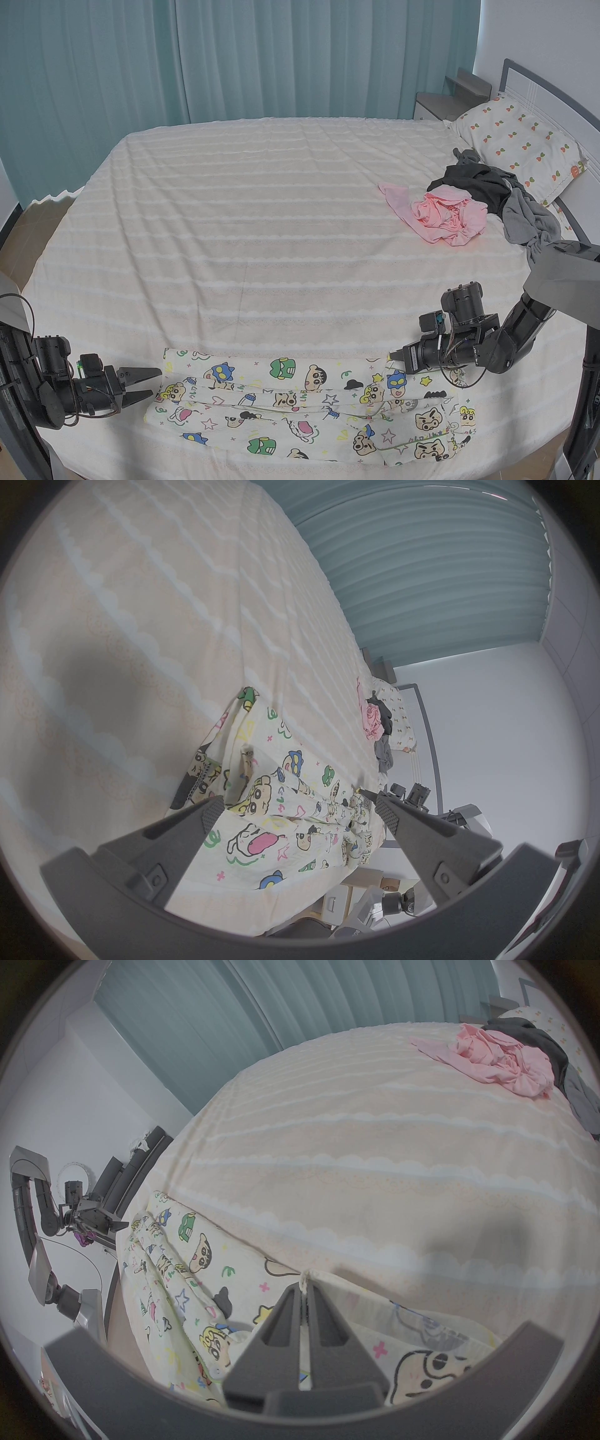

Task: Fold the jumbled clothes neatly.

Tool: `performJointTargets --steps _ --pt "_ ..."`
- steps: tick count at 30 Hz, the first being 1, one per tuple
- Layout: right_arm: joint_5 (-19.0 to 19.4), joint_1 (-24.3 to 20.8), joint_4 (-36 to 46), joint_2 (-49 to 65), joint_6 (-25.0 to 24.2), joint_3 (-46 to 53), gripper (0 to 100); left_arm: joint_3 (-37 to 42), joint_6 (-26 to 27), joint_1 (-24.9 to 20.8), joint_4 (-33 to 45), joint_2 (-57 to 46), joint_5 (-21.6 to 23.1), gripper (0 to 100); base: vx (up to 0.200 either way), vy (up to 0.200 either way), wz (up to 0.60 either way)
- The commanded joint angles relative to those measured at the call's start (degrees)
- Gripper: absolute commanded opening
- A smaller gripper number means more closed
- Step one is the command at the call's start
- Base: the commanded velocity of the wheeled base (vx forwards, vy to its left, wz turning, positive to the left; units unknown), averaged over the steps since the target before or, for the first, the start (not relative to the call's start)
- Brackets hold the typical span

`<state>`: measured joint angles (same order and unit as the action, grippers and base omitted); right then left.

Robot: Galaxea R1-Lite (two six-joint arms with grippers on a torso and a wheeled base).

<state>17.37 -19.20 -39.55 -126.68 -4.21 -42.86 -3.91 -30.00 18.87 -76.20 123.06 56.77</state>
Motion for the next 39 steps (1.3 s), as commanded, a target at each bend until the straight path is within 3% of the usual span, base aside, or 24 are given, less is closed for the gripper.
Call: performJointTargets --steps 1,13,14,21,23,27,29,30,31,32,33,34,39 --pt "-0.06 -1.28 -0.18 2.32 -0.10 1.03 0 0.13 -0.06 0.03 -0.09 0.77 0.01 100 0.000 0.000 0.00" --pt "-3.57 -3.48 0.00 1.88 -0.10 1.11 0 0.13 -0.06 0.03 -0.09 0.77 0.01 100 0.000 0.000 0.00" --pt "-3.57 -3.39 0.00 1.62 -0.10 1.11 100 0.13 -0.06 0.03 -0.09 0.77 0.01 100 0.000 0.000 0.00" --pt "-2.96 -3.30 -0.80 3.90 -1.07 2.08 100 0.13 -0.06 -0.06 -0.09 0.95 -0.26 100 0.000 0.000 0.00" --pt "-2.96 -3.21 -1.32 7.07 -3.62 3.31 100 -0.13 -0.06 -0.15 -0.09 0.95 -1.05 100 0.000 0.000 0.00" --pt "-3.31 -2.60 -3.34 16.47 -11.09 9.11 100 -1.36 -0.76 -1.91 -1.14 0.33 -9.66 100 0.000 0.000 0.00" --pt "-3.13 -0.58 -4.84 22.62 -12.85 14.30 100 -2.41 -1.82 -4.81 -1.93 -0.54 -17.31 100 0.000 0.000 0.00" --pt "-3.13 -0.58 -4.84 22.62 -12.85 14.30 100 -2.41 -1.82 -4.81 -1.93 -0.54 -17.31 100 0.000 0.000 0.00" --pt "-3.05 1.18 -6.16 27.37 -13.37 19.66 100 -4.00 -5.77 -7.53 -1.93 -2.13 -22.58 100 0.000 0.000 0.00" --pt "-3.05 2.24 -6.86 29.65 -13.55 22.74 100 -5.23 -9.11 -9.03 -1.84 -3.01 -24.43 100 0.000 0.000 0.00" --pt "-3.05 2.41 -6.95 30.00 -13.55 23.26 100 -5.40 -9.55 -9.20 -1.84 -3.09 -24.60 100 0.000 0.000 0.00" --pt "-2.87 4.26 -9.06 33.43 -14.08 28.71 100 -7.51 -13.94 -11.14 -1.49 -4.06 -25.75 100 0.000 0.000 0.00" --pt "-1.20 6.37 -20.13 37.83 -20.05 40.49 100 -11.82 -14.91 -13.95 1.32 -4.50 -26.01 100 0.000 0.000 0.00"
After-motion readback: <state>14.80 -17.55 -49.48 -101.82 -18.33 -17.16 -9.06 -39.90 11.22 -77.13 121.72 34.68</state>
